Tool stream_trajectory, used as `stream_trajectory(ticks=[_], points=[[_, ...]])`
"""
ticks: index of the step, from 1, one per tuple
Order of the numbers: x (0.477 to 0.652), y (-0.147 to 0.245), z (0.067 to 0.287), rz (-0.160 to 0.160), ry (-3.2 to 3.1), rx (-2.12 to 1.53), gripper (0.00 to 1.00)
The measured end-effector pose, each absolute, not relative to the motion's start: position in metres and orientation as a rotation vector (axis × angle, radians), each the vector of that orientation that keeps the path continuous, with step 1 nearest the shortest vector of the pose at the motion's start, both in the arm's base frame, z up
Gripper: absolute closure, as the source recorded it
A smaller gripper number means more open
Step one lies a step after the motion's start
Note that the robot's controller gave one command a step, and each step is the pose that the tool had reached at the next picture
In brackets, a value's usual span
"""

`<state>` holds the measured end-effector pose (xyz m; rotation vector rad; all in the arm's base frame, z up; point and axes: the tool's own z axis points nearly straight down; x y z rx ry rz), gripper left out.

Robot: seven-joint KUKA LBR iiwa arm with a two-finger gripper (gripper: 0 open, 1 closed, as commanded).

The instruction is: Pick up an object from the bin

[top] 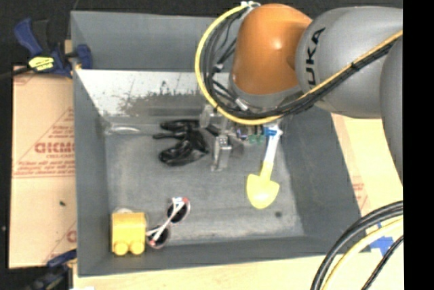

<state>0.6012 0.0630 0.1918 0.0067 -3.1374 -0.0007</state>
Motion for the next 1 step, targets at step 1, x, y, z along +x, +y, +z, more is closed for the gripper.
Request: stream_trajectory(ticks=[1], points=[[0.6018,0.0627,0.1965,-0.001,-3.143,0.004,0.00]])
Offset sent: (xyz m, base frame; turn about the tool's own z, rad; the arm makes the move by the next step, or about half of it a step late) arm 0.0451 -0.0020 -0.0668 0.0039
